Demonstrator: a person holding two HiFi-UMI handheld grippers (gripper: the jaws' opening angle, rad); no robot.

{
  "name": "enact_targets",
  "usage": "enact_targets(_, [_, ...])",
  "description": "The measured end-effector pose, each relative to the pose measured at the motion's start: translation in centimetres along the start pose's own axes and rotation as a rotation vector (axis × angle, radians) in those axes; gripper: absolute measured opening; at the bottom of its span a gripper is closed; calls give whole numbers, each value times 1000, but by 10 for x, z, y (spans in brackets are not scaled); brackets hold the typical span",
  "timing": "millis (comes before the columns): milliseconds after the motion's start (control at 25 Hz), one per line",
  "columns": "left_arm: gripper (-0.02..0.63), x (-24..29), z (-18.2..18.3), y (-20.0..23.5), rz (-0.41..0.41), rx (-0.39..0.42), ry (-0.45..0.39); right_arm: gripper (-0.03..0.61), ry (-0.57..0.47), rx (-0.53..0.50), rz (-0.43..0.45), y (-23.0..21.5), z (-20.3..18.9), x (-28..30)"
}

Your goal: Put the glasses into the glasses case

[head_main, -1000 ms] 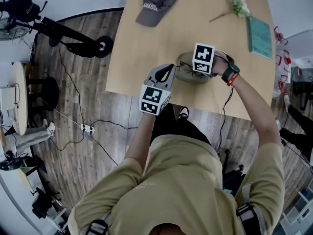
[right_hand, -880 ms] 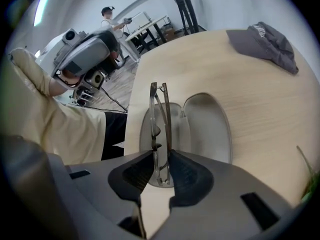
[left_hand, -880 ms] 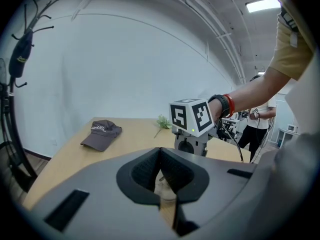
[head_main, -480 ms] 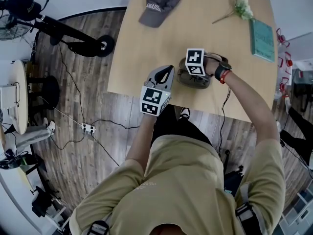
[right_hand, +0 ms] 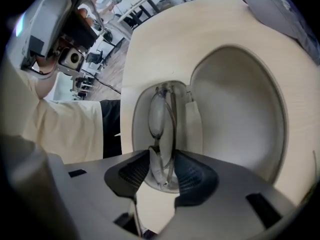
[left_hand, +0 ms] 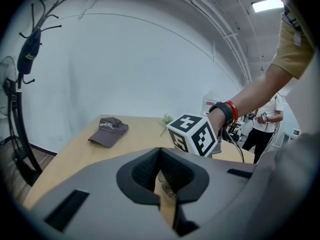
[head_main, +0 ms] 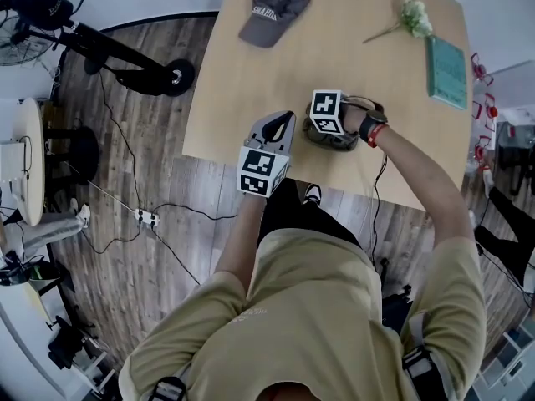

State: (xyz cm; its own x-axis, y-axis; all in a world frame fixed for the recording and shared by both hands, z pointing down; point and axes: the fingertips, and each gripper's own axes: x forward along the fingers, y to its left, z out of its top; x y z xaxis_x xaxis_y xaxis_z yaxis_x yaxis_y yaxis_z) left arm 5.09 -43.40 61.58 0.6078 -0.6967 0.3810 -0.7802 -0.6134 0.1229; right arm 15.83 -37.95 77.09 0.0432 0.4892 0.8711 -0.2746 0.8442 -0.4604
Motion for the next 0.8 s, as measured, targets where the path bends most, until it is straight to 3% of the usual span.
enact_targets(40, [23,-1,0,-1,3,-1,0,190,4,-5,-17,-1,-1,1])
enact_targets(400, [23,-11,8,-4,29,-2,-17,251,-15,-31,-110,-2,-6,-19])
enact_targets(800, [23,-15,37,-12,55,12,-46,242,-152,-19,-240,8,-18,-64])
